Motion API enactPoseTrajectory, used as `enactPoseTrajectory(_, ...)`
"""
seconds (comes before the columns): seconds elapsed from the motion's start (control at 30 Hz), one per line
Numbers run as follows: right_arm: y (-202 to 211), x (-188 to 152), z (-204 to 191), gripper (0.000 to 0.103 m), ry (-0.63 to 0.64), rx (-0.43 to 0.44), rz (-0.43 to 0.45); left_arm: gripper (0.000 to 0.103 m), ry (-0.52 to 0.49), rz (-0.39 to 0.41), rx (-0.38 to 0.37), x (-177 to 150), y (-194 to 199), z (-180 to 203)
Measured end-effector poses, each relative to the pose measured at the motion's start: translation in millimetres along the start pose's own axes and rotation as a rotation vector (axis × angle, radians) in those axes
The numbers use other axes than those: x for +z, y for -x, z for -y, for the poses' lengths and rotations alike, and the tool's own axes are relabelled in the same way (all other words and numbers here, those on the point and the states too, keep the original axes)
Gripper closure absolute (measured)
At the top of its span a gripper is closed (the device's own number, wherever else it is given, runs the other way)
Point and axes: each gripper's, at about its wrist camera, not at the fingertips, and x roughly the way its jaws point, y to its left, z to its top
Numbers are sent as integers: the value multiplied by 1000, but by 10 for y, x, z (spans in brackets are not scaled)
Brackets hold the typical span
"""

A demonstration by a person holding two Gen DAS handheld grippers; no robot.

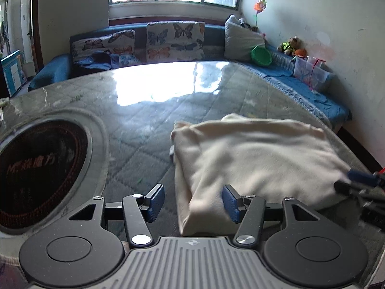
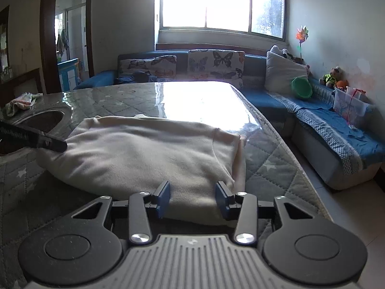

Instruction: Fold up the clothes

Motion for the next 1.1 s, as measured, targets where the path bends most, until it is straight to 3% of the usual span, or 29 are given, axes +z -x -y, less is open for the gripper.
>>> enactPoseTrajectory(0.13,50,158,-116,51,30,35,30,43,12,0,-1,-9,8,-35)
enactPoseTrajectory(0.4,-180,225,-554,48,101,151,13,40,23,-8,-1,-31,-5,-67)
enactPoseTrajectory(0.57,-225,121,-659,45,160,152,-25,37,33,-17,-6,-41,-17,-104)
enactPoseTrajectory(0.8,-216,365,-573,42,138,170,-13,37,87,29,-21,107,56,-162)
enactPoseTrajectory(0.93,-370,505,-605,41,143,174,-22,37,110,5,1,97,-46,-217)
enactPoseTrajectory(1.1,-538,407,-762,39,197,190,-69,37,122,-27,10,47,-153,-276)
